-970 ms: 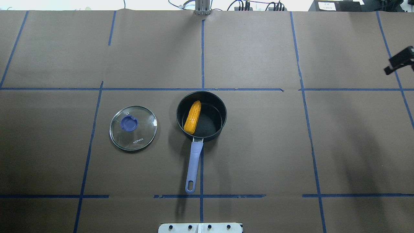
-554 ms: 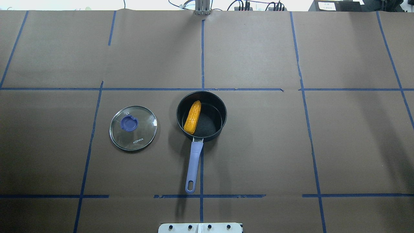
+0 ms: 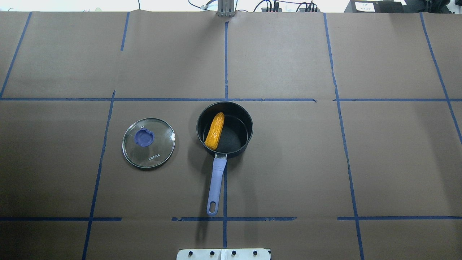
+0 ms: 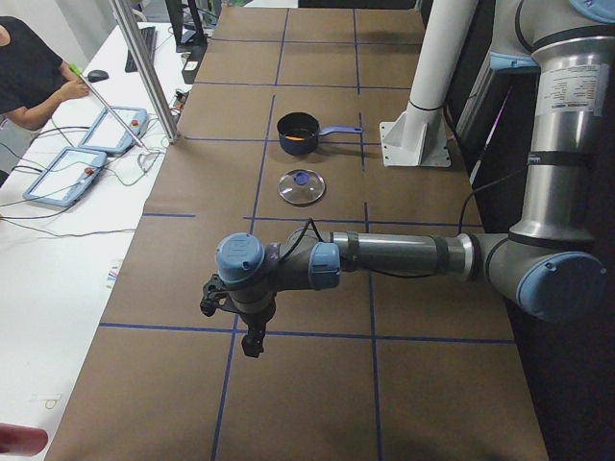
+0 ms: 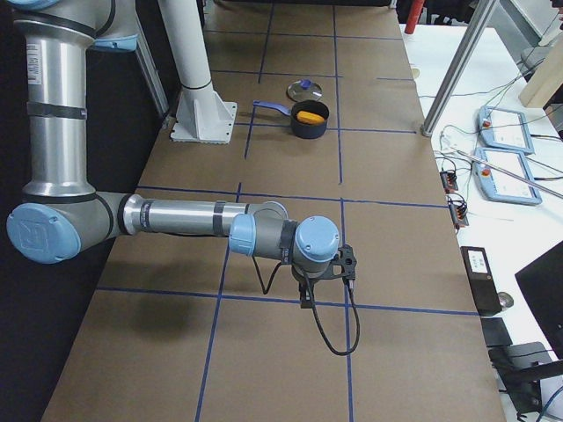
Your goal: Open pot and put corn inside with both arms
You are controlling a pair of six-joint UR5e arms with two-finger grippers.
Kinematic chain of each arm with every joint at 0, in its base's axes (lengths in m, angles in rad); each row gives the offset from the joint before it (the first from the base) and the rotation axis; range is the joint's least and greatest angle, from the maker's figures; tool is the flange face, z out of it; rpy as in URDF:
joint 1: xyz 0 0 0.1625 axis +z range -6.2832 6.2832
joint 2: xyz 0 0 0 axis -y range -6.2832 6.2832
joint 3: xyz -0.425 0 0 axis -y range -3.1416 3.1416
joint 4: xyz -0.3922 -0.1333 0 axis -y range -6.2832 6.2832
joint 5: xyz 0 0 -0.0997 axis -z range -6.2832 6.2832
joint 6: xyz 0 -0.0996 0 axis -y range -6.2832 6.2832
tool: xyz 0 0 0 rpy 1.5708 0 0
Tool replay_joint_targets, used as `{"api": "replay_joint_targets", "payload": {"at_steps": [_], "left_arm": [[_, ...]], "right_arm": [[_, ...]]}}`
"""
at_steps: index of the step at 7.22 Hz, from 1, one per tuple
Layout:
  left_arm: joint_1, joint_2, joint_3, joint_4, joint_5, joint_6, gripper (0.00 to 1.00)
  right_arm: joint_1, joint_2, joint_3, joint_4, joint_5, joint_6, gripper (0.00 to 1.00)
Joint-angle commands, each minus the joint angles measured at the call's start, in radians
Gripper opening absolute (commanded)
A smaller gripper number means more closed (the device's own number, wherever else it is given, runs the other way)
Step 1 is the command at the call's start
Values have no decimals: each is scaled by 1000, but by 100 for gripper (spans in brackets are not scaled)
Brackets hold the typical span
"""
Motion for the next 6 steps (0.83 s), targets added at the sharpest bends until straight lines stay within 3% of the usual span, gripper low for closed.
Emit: {"api": "replay_joint_targets", "payload": {"at_steps": [1,5,6], "left_arm": [[0,2,0,0,-3,0,100],[0,9,0,-3,-6,2,100],[0,9,0,-3,-6,2,100]], "right_arm": [[2,-4,2,7,-66,-6,99],[3,12,13,9,-123,129,100],[3,-5,8,60,-140,128,100]]}}
